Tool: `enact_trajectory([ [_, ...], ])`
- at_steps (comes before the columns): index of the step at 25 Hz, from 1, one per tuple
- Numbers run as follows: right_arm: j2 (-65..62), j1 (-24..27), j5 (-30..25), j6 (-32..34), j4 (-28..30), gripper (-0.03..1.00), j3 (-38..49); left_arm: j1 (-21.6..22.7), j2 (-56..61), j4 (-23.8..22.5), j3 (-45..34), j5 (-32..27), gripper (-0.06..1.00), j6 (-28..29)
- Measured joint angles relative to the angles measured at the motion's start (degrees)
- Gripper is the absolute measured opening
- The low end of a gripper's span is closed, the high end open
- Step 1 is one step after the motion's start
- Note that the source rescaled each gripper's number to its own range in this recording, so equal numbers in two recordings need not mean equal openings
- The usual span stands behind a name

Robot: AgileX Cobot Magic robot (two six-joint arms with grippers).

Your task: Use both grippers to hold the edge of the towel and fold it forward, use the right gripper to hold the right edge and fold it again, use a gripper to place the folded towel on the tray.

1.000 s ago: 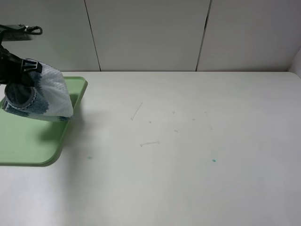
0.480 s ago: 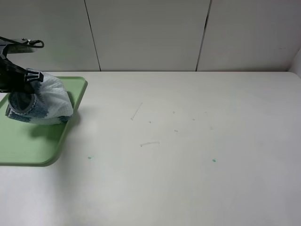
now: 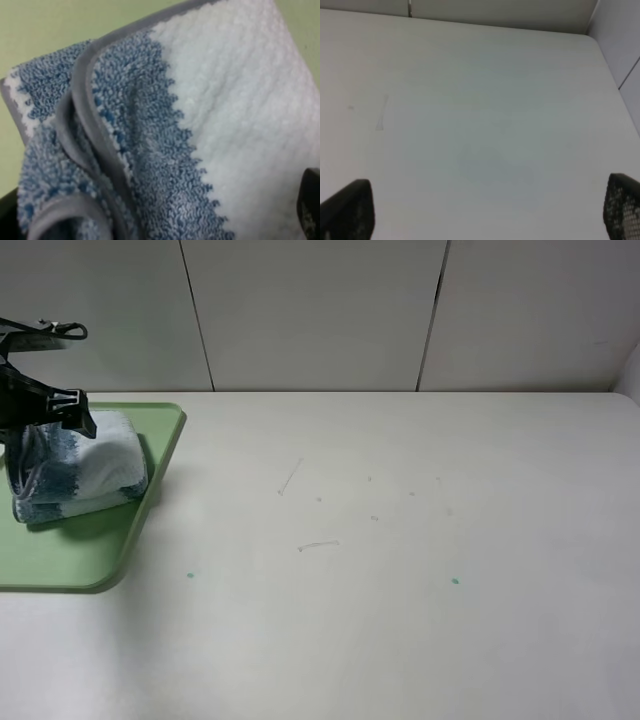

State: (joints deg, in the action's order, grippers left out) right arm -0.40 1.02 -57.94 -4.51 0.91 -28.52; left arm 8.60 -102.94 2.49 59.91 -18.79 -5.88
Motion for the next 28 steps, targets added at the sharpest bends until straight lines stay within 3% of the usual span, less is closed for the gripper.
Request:
enact_trajectory([
  [9, 0.0, 0.0, 0.0, 0.0, 0.0, 1.0, 0.0, 0.0, 6.3, -0.3, 0.1, -5.9, 1.0, 0.0],
  [13, 0.0, 0.0, 0.0, 0.0, 0.0, 1.0, 0.0, 0.0, 11.8, -1.6, 0.1, -11.2, 1.0, 0.1],
  [28, 0.0, 0.0, 0.0, 0.0, 0.0, 1.0, 0.0, 0.0, 32.1, -6.0, 0.1, -42.0, 1.0, 0.1],
])
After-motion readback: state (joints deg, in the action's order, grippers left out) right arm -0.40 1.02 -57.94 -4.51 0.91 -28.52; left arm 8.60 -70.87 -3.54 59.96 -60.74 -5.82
